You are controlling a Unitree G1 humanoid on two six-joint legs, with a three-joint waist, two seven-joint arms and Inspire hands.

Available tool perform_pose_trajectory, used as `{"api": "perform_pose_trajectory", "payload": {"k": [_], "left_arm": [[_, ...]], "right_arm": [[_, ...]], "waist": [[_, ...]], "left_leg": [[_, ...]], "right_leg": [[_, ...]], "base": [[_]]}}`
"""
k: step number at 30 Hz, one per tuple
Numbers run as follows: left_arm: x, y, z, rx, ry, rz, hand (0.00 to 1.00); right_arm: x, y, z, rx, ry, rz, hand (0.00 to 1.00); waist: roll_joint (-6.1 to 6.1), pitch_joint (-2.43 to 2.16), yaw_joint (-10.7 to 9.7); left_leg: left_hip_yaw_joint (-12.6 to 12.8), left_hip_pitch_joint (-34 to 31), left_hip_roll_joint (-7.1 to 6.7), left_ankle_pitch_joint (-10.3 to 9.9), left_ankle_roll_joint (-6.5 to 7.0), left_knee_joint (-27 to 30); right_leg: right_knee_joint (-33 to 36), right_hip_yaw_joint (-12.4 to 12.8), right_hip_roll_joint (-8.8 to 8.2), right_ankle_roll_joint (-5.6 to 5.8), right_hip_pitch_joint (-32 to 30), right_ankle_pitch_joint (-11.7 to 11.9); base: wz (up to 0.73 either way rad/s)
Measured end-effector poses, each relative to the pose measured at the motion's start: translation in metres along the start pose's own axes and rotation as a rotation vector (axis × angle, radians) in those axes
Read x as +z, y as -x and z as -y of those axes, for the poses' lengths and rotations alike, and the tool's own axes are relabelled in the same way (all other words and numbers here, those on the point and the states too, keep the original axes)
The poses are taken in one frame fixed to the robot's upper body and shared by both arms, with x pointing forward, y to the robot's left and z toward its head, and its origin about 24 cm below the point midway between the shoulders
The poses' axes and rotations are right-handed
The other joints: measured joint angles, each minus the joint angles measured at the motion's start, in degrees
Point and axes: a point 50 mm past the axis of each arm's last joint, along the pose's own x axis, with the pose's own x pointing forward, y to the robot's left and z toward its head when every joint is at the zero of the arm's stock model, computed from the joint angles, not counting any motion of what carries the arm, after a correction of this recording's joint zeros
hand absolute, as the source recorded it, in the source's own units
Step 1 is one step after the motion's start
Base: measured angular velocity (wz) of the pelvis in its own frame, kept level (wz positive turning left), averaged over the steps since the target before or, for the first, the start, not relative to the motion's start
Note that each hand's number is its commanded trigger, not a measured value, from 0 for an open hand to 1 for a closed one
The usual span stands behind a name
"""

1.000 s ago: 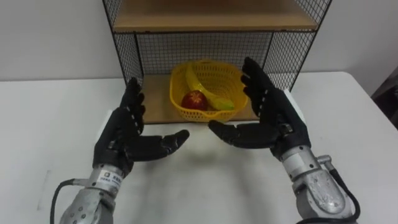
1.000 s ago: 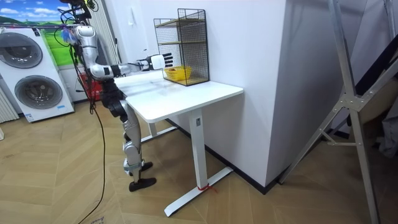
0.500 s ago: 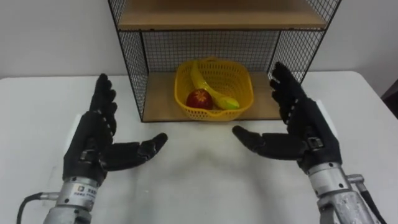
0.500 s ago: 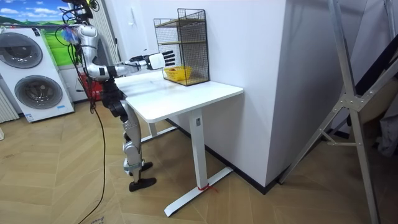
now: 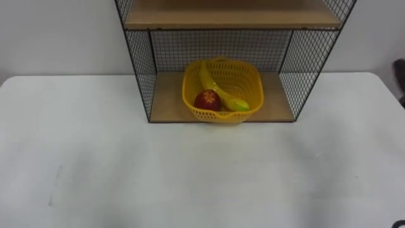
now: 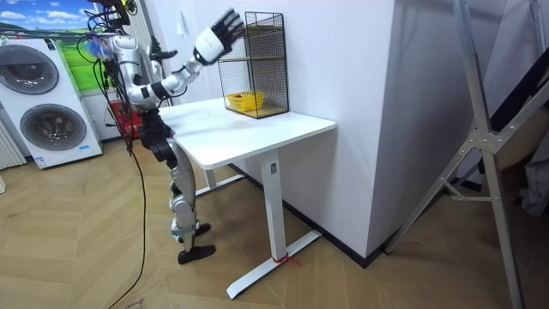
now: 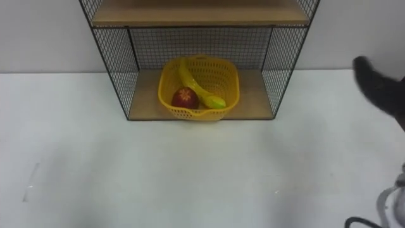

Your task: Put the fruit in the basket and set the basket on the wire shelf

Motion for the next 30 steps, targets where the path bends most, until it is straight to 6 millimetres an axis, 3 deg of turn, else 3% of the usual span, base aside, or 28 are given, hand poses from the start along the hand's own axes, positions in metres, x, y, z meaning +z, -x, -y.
{"api": "perform_pose_trajectory", "payload": {"k": [3,5,8,10,14,18,19,20,22,23,24,25,26,28,30], "left_arm": [[0.016,-0.028,-0.021,0.139,-0.048,0.131,0.00],[0.020,-0.043,-0.034,0.212,-0.073,0.175,0.00],[0.005,-0.061,-0.057,0.325,-0.139,0.112,0.00],[-0.013,-0.068,-0.082,0.424,-0.186,-0.007,0.00],[-0.046,-0.052,-0.122,0.609,-0.236,-0.237,0.00],[-0.073,-0.013,-0.165,0.714,-0.401,-0.451,0.00],[-0.078,0.005,-0.177,0.743,-0.441,-0.511,0.00],[-0.081,0.014,-0.181,0.751,-0.460,-0.542,0.00],[-0.093,0.066,-0.206,0.797,-0.540,-0.730,0.00],[-0.096,0.081,-0.211,0.805,-0.560,-0.787,0.00],[-0.101,0.118,-0.220,0.818,-0.608,-0.918,0.00],[-0.103,0.155,-0.228,0.854,-0.640,-1.051,0.00],[-0.103,0.174,-0.232,0.881,-0.660,-1.118,0.00],[-0.091,0.239,-0.243,1.006,-0.690,-1.334,0.00],[-0.082,0.270,-0.247,1.044,-0.718,-1.438,0.00]], "right_arm": [[0.010,-0.030,0.026,-0.151,0.056,0.103,0.00],[0.009,-0.040,0.043,-0.237,0.081,0.110,0.00],[-0.013,-0.052,0.073,-0.366,0.131,0.009,0.00],[-0.039,-0.048,0.108,-0.524,0.162,-0.153,0.00],[-0.064,-0.026,0.149,-0.772,0.162,-0.334,0.00],[-0.085,0.012,0.184,-0.884,0.280,-0.522,0.00],[-0.091,0.029,0.195,-0.910,0.316,-0.585,0.00],[-0.095,0.040,0.201,-0.934,0.328,-0.628,0.00],[-0.113,0.103,0.219,-1.061,0.339,-0.847,0.00],[-0.116,0.123,0.223,-1.094,0.347,-0.912,0.00],[-0.120,0.172,0.228,-1.154,0.386,-1.064,0.00],[-0.120,0.220,0.225,-1.235,0.381,-1.206,0.00],[-0.119,0.243,0.221,-1.284,0.374,-1.272,0.00],[-0.109,0.316,0.201,-1.472,0.360,-1.500,0.00],[-0.099,0.349,0.188,-1.521,0.406,-1.621,0.00]], "waist": [[-0.01,0.00,-0.17],[-0.07,0.02,-0.11],[-0.09,-0.12,0.04],[-0.23,-0.13,-0.35],[-0.06,-0.16,-0.26],[0.75,-0.67,-1.24],[0.49,-0.93,-1.48],[0.74,-0.77,-1.47],[0.61,-0.83,-1.32],[0.52,-0.89,-1.44],[0.32,-0.97,-1.44],[0.16,-0.98,-1.48],[0.11,-1.05,-1.49],[0.02,-1.22,-2.13],[0.03,-1.24,-2.53]], "left_leg": [[-0.25,-0.30,0.12,-0.03,-0.12,0.31],[-0.33,-0.30,0.17,-0.09,-0.19,0.43],[-0.64,-0.84,0.21,-0.54,-0.21,1.40],[-1.31,-1.40,-0.05,-0.73,-0.17,1.81],[-1.55,-1.99,-0.30,-0.73,-0.17,2.00],[-2.05,-1.96,-0.49,-0.70,-0.19,1.82],[-2.08,-1.67,-0.52,-0.69,-0.19,1.76],[-2.15,-1.51,-0.53,-0.69,-0.20,1.73],[-2.50,-1.18,-0.48,-0.69,-0.21,1.72],[-2.64,-1.04,-0.50,-0.69,-0.21,1.72],[-3.06,-0.80,-0.61,-0.69,-0.22,1.65],[-3.17,-0.59,-0.61,-0.70,-0.22,1.52],[-3.14,-0.42,-0.58,-0.72,-0.23,1.50],[-3.11,-0.39,-0.50,-1.23,-0.71,1.67],[-3.14,-0.53,-0.43,-1.41,-0.92,1.80]], "right_leg": [[-0.25,-0.59,0.04,-0.14,0.10,-0.04],[-0.20,-0.49,0.05,-0.43,0.16,-0.28],[-0.12,-0.72,0.04,-0.54,0.13,-0.44],[0.79,-1.42,-0.19,-0.46,-0.31,-1.03],[1.83,-1.46,-0.39,-0.29,-1.20,-1.27],[1.94,-1.93,-0.59,-0.14,-1.12,-1.48],[1.91,-1.97,-0.62,-0.11,-0.79,-1.51],[1.89,-2.03,-0.63,-0.20,-0.61,-1.66],[1.67,-2.20,-0.94,-0.47,0.03,-1.88],[1.64,-2.29,-0.97,-0.50,0.16,-1.91],[1.68,-2.59,-1.06,-0.55,0.44,-2.04],[1.69,-2.83,-1.13,-0.61,0.91,-2.24],[1.72,-2.84,-1.16,-0.64,1.04,-2.31],[1.99,-2.84,-1.22,-0.74,0.99,-2.39],[1.95,-2.84,-1.22,-0.76,0.84,-2.41]], "base": [[0.05],[0.02],[0.03],[0.16],[0.04],[0.06],[0.00],[0.04],[0.06],[0.10],[0.15],[0.12],[0.03],[-0.02],[-0.07]]}}
